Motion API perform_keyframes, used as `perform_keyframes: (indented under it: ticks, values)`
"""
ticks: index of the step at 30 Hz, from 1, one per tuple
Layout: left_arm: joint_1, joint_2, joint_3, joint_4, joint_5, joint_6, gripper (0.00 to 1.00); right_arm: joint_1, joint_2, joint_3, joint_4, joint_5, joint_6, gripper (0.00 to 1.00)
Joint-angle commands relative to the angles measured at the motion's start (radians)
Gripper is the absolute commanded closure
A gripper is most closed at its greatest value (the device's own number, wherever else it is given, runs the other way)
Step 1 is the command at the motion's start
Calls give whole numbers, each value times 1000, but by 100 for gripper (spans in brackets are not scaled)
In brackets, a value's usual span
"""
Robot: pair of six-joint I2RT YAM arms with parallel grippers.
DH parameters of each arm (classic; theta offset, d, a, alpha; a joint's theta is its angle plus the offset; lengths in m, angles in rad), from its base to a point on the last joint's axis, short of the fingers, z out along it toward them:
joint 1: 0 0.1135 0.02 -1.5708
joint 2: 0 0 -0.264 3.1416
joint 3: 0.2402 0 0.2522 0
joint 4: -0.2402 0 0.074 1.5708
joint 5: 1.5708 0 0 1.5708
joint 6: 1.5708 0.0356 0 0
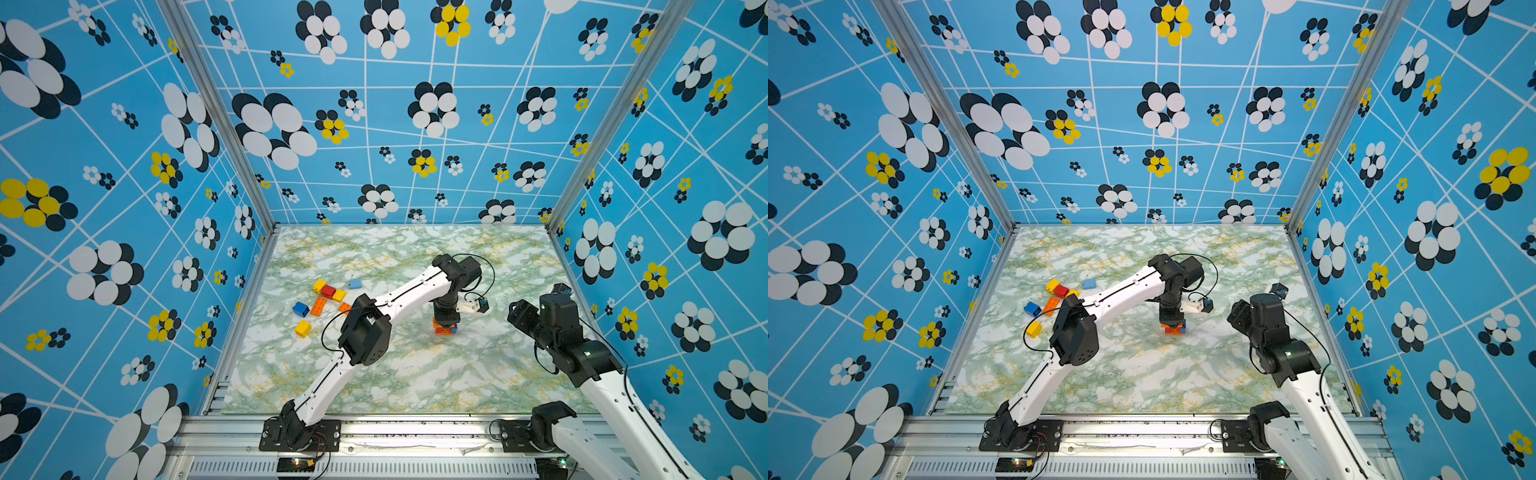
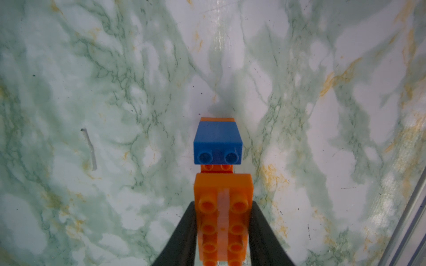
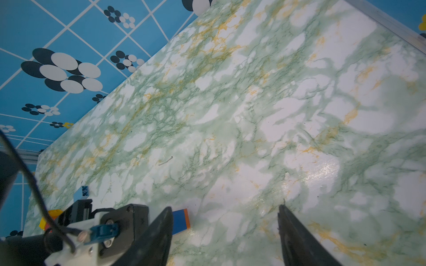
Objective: Assemble the letter p with lego
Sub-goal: Assemble the lego brick with the lego brick.
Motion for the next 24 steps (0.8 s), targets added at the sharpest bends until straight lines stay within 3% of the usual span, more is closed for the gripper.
perform_keyframes:
  ticks: [1, 24]
  values:
    - [5, 29, 47, -23, -5, 25, 86, -6, -1, -17, 16, 12, 9, 27]
    - [-9, 99, 79, -41, -8, 33, 86, -6, -8, -18, 10, 19, 7, 27]
